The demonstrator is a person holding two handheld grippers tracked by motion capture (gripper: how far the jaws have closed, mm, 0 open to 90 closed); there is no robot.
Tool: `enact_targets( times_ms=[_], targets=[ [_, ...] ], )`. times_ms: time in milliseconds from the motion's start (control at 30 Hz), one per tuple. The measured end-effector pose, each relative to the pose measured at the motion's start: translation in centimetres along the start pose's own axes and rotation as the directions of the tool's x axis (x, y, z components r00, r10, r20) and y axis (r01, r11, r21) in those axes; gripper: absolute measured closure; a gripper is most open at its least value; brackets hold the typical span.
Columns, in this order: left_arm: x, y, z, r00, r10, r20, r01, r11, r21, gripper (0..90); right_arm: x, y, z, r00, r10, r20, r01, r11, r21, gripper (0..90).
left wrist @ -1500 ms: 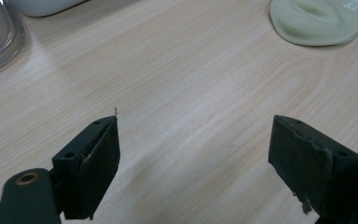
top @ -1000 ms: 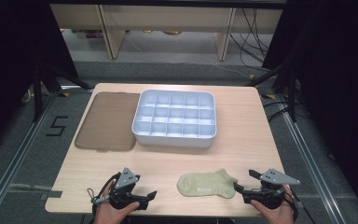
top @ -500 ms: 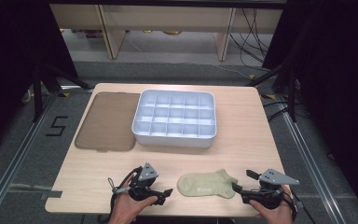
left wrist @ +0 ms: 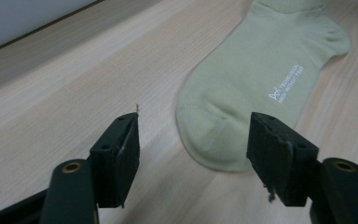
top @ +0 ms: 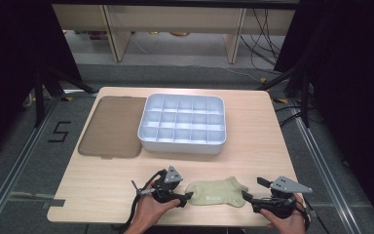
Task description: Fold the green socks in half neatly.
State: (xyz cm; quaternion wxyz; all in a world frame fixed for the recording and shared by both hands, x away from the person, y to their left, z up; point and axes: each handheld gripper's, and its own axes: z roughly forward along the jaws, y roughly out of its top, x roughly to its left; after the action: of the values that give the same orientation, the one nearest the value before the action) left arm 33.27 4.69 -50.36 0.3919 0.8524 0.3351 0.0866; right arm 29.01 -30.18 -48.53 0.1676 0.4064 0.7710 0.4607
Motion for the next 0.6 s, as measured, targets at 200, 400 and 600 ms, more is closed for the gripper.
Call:
enact_targets(
  times_ms=[200,400,600],
  targets=[
    [-0.6,0.5,0.8,0.9997,0.019,0.014,-0.019,0.9998,0.000,41.2,0.0,0.0,0.1,0.9999,-0.009,-0.010,0.009,1.000,-0.014,20.8],
    [-0.9,0.4,1.5,0.9992,0.039,-0.005,-0.039,0.9992,0.010,44.4,0.3,0.0,0.0,0.9998,0.019,-0.010,-0.019,1.000,0.003,20.9],
    [-1.1,0.2,1.8,0.9988,0.047,0.008,-0.047,0.9988,0.008,55.1,0.4,0.0,0.1,0.9999,0.010,-0.011,-0.010,1.000,-0.006,21.3]
  ],
)
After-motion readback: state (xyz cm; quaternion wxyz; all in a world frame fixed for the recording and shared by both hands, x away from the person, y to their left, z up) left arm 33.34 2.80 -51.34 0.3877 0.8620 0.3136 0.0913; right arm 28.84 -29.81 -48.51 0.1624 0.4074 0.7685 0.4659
